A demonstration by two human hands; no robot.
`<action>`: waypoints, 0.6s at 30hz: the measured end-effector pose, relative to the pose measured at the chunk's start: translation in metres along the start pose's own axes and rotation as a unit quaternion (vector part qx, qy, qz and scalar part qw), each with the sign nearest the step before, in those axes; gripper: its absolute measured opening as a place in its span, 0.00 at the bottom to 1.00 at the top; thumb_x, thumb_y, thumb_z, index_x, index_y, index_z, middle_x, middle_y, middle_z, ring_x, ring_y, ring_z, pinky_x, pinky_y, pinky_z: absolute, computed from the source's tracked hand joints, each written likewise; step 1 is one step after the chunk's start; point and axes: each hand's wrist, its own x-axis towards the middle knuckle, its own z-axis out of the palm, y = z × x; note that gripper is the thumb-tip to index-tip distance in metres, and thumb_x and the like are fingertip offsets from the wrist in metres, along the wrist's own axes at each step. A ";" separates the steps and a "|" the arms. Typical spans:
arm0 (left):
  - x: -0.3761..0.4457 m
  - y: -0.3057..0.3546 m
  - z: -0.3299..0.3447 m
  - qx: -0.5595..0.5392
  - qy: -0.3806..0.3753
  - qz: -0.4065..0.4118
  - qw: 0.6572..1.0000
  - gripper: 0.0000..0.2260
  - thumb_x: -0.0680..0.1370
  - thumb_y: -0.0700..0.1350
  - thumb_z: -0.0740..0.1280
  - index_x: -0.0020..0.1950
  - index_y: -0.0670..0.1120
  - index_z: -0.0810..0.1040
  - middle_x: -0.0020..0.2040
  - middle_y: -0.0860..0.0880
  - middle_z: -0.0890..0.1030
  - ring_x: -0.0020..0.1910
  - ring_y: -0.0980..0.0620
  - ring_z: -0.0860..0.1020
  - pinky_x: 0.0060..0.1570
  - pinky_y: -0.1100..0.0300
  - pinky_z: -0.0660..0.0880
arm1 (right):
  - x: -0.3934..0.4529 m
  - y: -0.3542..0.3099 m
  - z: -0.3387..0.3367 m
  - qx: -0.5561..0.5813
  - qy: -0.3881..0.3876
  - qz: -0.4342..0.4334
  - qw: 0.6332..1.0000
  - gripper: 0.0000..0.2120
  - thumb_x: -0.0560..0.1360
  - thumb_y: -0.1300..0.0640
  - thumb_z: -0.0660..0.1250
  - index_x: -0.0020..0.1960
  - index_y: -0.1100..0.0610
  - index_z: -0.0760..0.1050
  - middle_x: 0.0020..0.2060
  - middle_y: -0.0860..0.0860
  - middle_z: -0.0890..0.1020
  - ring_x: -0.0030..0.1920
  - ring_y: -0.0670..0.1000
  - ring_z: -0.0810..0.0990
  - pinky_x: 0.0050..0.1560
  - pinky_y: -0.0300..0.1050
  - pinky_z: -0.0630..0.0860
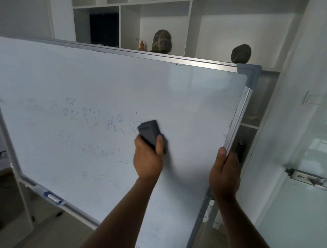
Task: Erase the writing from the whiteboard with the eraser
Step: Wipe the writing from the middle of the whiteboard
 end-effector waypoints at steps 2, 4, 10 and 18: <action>0.008 0.000 -0.002 -0.033 0.009 -0.049 0.998 0.23 0.75 0.65 0.59 0.58 0.49 0.65 0.53 0.50 0.77 0.49 0.45 0.79 0.47 0.50 0.76 | -0.002 0.000 0.002 -0.010 0.006 0.009 1.000 0.25 0.80 0.42 0.48 0.44 0.61 0.72 0.35 0.52 0.74 0.36 0.52 0.72 0.40 0.43 0.66; 0.006 0.007 -0.006 -0.016 0.007 0.032 0.999 0.24 0.74 0.65 0.60 0.57 0.47 0.67 0.52 0.49 0.77 0.47 0.45 0.79 0.44 0.52 0.76 | -0.003 0.001 0.003 -0.022 0.016 0.013 1.000 0.22 0.81 0.45 0.49 0.44 0.60 0.71 0.34 0.51 0.73 0.35 0.52 0.71 0.39 0.42 0.64; 0.015 -0.001 -0.012 -0.023 -0.010 0.054 0.998 0.20 0.75 0.63 0.63 0.56 0.49 0.70 0.48 0.51 0.78 0.46 0.45 0.79 0.44 0.54 0.75 | -0.001 -0.002 -0.001 0.002 0.019 -0.005 1.000 0.15 0.81 0.49 0.52 0.40 0.56 0.67 0.32 0.51 0.70 0.32 0.53 0.69 0.33 0.41 0.61; 0.014 -0.004 -0.012 -0.011 -0.045 0.119 0.992 0.21 0.73 0.64 0.64 0.55 0.49 0.70 0.47 0.51 0.79 0.42 0.48 0.78 0.40 0.56 0.74 | -0.004 -0.001 0.009 -0.017 0.046 -0.001 0.999 0.24 0.81 0.43 0.47 0.42 0.60 0.71 0.32 0.53 0.73 0.32 0.54 0.71 0.36 0.41 0.65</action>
